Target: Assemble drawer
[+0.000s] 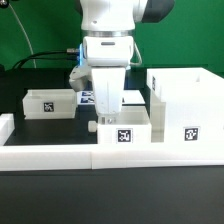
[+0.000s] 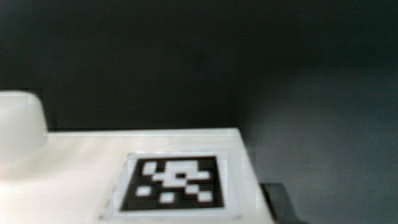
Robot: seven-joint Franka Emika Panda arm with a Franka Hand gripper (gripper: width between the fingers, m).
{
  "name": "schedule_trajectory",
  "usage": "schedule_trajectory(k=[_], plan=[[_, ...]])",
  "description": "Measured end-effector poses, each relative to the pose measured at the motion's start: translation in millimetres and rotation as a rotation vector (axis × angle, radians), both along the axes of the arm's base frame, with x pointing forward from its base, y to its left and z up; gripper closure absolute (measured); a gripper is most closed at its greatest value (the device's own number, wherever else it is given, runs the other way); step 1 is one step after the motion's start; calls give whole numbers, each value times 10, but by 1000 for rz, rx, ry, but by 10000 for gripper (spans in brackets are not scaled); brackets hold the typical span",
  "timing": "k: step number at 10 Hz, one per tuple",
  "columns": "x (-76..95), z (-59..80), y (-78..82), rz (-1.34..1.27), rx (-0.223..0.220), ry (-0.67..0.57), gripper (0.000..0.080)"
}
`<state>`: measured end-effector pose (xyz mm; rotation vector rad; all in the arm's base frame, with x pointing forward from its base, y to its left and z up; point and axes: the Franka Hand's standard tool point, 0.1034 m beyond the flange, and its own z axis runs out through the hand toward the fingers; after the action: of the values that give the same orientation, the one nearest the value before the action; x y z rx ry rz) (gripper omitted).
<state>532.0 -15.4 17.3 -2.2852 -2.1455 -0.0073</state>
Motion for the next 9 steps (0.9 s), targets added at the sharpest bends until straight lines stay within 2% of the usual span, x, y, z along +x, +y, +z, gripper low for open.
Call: schedule_trajectory(k=[3, 5, 9], plan=[[33, -54, -22, 84, 9, 1, 757], [41, -60, 36, 85, 8, 0, 757], [38, -62, 19, 74, 7, 1, 757]])
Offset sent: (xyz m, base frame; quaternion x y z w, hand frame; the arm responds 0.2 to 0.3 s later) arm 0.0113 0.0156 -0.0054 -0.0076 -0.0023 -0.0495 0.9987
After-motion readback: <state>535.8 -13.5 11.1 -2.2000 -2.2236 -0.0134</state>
